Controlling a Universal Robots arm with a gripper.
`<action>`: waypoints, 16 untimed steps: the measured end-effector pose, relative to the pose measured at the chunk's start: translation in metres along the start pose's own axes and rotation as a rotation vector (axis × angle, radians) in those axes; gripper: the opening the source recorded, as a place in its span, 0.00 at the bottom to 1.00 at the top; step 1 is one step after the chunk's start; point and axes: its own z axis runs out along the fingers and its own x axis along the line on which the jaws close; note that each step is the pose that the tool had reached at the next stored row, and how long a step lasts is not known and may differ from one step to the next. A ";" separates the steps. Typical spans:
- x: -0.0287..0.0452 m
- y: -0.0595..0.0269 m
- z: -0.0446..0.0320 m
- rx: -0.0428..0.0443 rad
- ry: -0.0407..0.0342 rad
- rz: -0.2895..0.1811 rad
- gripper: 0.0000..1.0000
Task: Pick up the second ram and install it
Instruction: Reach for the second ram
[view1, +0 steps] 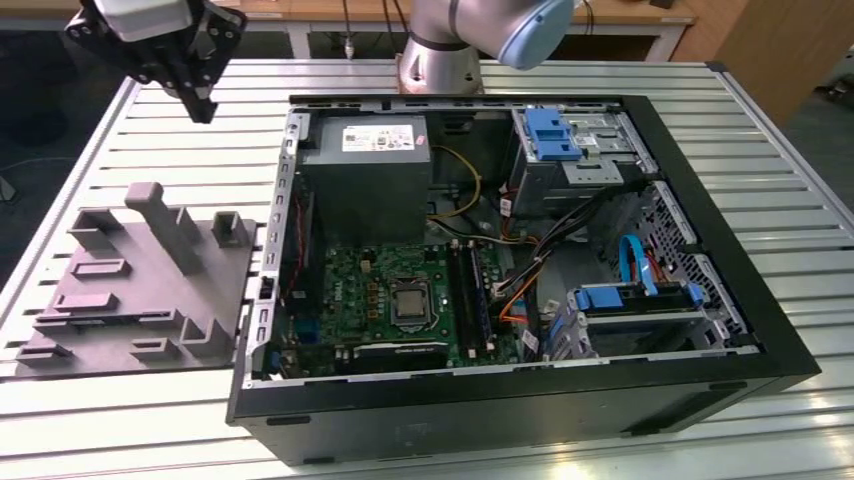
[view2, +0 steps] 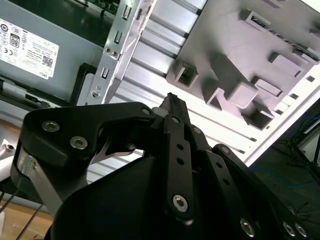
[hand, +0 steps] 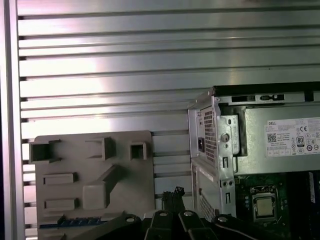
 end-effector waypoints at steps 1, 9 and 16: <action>0.0028 -0.0002 -0.0001 0.0000 -0.0004 0.000 0.10; 0.0255 -0.0020 -0.0005 -0.0003 -0.0041 0.000 0.10; 0.0435 -0.0033 -0.0008 -0.0004 -0.0064 0.000 0.10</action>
